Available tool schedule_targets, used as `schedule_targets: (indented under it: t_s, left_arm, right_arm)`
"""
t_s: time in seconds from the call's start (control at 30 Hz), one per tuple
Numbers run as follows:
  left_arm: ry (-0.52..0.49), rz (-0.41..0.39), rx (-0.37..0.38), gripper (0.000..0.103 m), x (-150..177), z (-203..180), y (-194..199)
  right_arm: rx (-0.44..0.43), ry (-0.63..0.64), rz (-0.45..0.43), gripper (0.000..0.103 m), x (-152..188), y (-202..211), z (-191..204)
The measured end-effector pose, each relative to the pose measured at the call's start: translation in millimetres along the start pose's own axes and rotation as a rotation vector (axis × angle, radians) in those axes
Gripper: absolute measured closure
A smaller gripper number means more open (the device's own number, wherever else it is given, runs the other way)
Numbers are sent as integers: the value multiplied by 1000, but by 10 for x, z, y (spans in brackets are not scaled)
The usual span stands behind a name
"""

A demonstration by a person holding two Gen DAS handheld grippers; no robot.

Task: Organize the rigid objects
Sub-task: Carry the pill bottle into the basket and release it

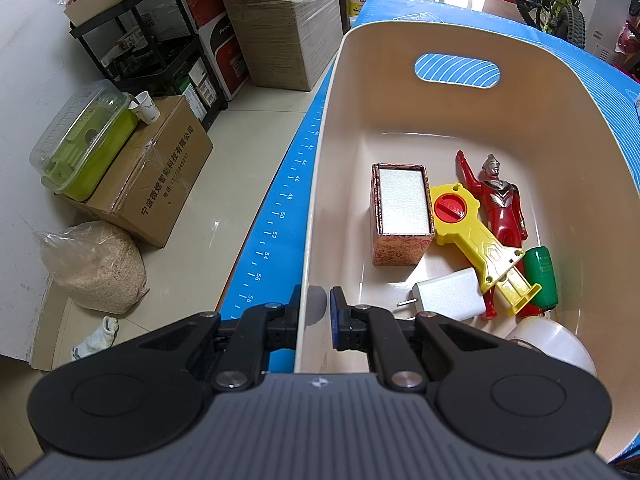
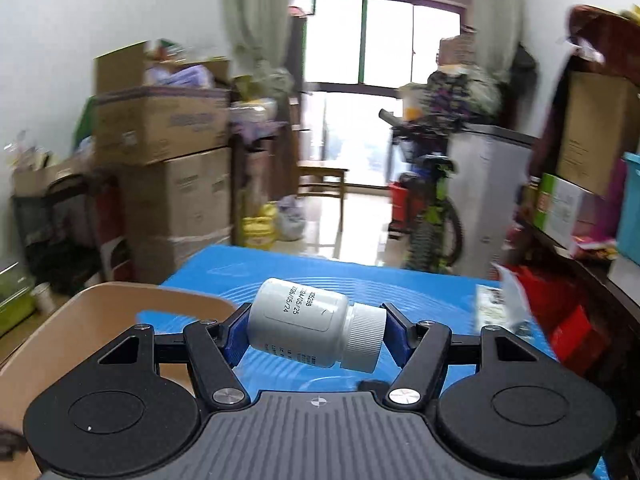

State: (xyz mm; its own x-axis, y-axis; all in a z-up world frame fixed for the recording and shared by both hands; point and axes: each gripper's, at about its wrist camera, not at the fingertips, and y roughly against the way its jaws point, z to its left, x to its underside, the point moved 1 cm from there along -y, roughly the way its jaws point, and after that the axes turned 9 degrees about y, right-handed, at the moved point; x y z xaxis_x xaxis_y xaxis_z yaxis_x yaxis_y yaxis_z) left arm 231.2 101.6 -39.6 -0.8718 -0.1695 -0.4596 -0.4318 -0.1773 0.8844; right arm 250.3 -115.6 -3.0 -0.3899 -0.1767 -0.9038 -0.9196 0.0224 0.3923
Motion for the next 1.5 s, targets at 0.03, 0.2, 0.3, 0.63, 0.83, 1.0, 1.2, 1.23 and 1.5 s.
schedule_targets:
  t_s: [0.03, 0.2, 0.3, 0.63, 0.83, 1.0, 1.2, 1.23, 1.5]
  left_arm:
    - [0, 0, 0, 90, -2, 1, -1]
    - [1, 0, 0, 90, -3, 1, 0]
    - [1, 0, 0, 90, -2, 2, 0]
    - [1, 0, 0, 90, -6, 3, 0]
    - [0, -1, 1, 90, -8, -19, -6]
    - [0, 1, 0, 90, -17, -44, -13]
    - [-1, 1, 0, 90, -21, -52, -17]
    - [-2, 1, 0, 90, -21, -52, -17]
    - [-1, 2, 1, 90, -14, -46, -28]
  right_arm:
    - [-22, 5, 6, 34, -9, 7, 62]
    - [-148, 60, 48, 34, -26, 16, 399]
    - [-223, 109, 88, 34, 24, 18, 577]
    - [-370, 235, 218, 34, 185, 17, 997]
    - [-398, 224, 278, 30, 224, -7, 979]
    - [-406, 177, 261, 24, 179, -4, 819]
    - [-349, 57, 157, 15, -48, 26, 422]
    - [-331, 40, 151, 14, -68, 2, 347]
    - [-145, -95, 134, 6, 143, -387, -311]
